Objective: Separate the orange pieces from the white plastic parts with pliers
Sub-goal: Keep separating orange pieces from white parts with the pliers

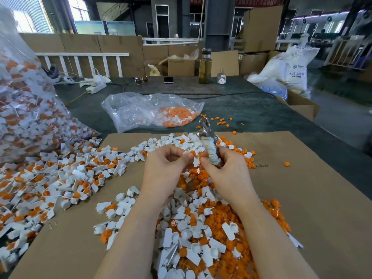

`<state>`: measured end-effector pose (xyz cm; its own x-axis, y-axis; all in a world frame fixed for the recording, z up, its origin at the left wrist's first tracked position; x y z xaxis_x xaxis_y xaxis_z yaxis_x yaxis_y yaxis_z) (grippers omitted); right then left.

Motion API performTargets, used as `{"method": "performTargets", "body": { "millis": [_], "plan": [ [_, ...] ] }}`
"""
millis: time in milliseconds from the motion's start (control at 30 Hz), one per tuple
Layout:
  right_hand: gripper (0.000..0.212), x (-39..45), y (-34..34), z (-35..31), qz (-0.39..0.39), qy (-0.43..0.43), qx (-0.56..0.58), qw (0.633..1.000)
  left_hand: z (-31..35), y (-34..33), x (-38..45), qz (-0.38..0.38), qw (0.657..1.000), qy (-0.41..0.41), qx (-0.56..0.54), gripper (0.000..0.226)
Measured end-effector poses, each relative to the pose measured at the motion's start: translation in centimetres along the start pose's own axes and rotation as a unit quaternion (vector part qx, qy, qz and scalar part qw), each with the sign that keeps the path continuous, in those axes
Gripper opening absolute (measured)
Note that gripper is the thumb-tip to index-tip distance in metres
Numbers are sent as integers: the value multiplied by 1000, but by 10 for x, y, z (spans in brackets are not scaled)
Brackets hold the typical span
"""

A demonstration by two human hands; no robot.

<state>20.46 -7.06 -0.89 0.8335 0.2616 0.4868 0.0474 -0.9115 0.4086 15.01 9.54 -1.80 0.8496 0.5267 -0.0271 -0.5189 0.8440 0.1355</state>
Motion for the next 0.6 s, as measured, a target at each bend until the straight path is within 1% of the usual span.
{"method": "performTargets", "body": {
  "millis": [167,233,333,433,600],
  "plan": [
    [9,0,-1,-4,-4,16,-17,1000,0,-1,0,-11,1000,0,-12,13],
    [6,0,-2,-3,-19,9,-9,1000,-1,0,1,-13,1000,-1,-24,12],
    [9,-1,-5,0,-62,-5,-5,998,1,4,1,-18,998,-10,-59,9],
    [8,-3,-11,0,-124,-7,4,992,3,9,2,-22,995,-21,-96,7],
    [12,-6,-16,-2,-187,-10,2,982,8,14,2,-30,994,-56,-87,4]
  ]
}}
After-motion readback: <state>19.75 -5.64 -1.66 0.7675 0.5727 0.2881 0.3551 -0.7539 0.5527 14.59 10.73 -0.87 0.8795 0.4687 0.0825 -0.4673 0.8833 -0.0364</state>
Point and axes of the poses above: each hand's wrist, its own x-axis towards the middle knuckle, its own y-axis out of the back of the hand, z = x × y, the point moved 9 cm from there along x, towards the middle knuckle, and after that the axes turned 7 degrees about y, right-handed, at the moved point
